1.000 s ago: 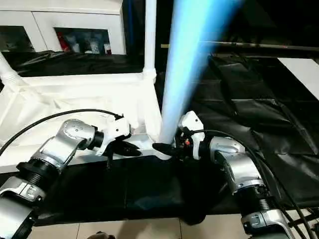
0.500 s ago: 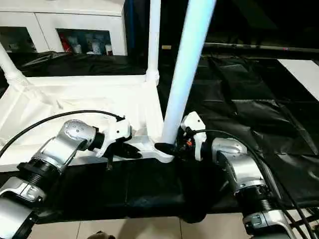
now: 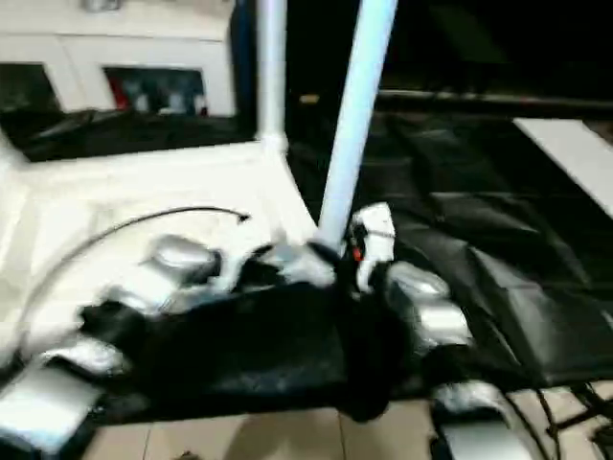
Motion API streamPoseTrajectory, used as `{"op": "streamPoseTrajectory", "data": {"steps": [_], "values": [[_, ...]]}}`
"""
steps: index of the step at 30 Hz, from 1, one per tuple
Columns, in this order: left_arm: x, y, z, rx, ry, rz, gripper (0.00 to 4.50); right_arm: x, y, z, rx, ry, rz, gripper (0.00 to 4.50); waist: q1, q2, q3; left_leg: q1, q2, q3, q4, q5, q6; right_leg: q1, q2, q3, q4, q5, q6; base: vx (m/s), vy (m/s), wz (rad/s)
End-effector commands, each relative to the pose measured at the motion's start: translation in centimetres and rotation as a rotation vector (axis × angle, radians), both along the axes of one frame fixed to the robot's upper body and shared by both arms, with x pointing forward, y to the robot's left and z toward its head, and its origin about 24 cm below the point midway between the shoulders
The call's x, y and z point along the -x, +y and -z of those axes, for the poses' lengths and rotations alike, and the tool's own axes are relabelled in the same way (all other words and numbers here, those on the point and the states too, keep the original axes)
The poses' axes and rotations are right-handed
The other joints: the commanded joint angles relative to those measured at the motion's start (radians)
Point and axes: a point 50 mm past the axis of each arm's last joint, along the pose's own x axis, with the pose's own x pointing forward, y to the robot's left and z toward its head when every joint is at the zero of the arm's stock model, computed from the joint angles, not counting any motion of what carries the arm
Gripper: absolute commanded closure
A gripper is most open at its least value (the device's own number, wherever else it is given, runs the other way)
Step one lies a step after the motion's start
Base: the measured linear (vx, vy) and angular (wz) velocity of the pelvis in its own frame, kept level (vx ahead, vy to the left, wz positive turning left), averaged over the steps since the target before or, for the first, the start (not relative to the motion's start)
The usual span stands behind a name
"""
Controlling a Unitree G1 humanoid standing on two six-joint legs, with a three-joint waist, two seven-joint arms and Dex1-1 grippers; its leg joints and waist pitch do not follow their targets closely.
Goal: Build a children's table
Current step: Rotate leg to tighten
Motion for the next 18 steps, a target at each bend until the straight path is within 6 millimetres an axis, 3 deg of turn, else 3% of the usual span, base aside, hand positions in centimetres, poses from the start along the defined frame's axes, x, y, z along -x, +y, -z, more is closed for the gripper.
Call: {"op": "streamPoseTrajectory", "data": {"steps": [1, 3, 5, 7, 11, 18], "values": [[-1.0, -0.6, 0.1, 0.004, -0.011, -0.218, 4.50, 1.1, -1.9, 4.4, 0.153, 0.186, 0.286, 1.94, -0.010, 0.001, -0.041, 0.019, 0.020, -0.024, -0.075, -0.414, -0.036, 0.012, -0.061, 0.034, -0.113, -0.540, -0.117, 0.000, 0.000, 0.00], [-1.2, -2.2, -0.2, 0.027, -0.033, -0.284, 4.50, 0.6, -1.3, 4.3, 0.149, 0.180, 0.364, 1.94, -0.018, 0.001, -0.048, 0.022, 0.019, -0.030, -0.074, -0.419, -0.028, 0.016, -0.063, 0.028, -0.120, -0.554, -0.102, 0.000, 0.000, 0.00], [-1.1, -3.8, -0.5, 0.038, -0.052, -0.305, 4.50, 0.2, -0.5, 4.2, 0.137, 0.178, 0.407, 1.94, -0.015, -0.005, -0.050, 0.012, 0.018, -0.027, -0.078, -0.395, -0.009, 0.021, -0.060, 0.030, -0.119, -0.503, -0.105, 0.000, 0.000, 0.00], [-1.0, -4.7, -0.6, 0.039, -0.059, -0.309, 4.50, 0.1, 0.2, 4.1, 0.124, 0.188, 0.430, 1.98, -0.014, -0.005, -0.053, 0.010, 0.018, -0.025, -0.078, -0.380, 0.003, 0.020, -0.058, 0.033, -0.114, -0.445, -0.118, 0.000, 0.000, 0.00], [-0.7, -5.1, -0.5, 0.034, -0.045, -0.294, 4.50, -0.2, 0.9, 4.2, 0.111, 0.201, 0.445, 2.02, -0.009, -0.008, -0.054, 0.008, 0.016, -0.019, -0.077, -0.356, 0.026, 0.020, -0.059, 0.035, -0.110, -0.405, -0.134, 0.000, 0.000, 0.00], [-0.9, -4.6, -0.2, -0.004, -0.059, -0.294, 4.50, -0.6, 1.5, 3.7, 0.129, 0.163, 0.415, 2.02, -0.012, -0.007, -0.050, 0.011, 0.017, -0.021, -0.082, -0.389, 0.020, 0.015, -0.058, 0.032, -0.119, -0.470, -0.111, 0.000, 0.000, 0.00]]}}
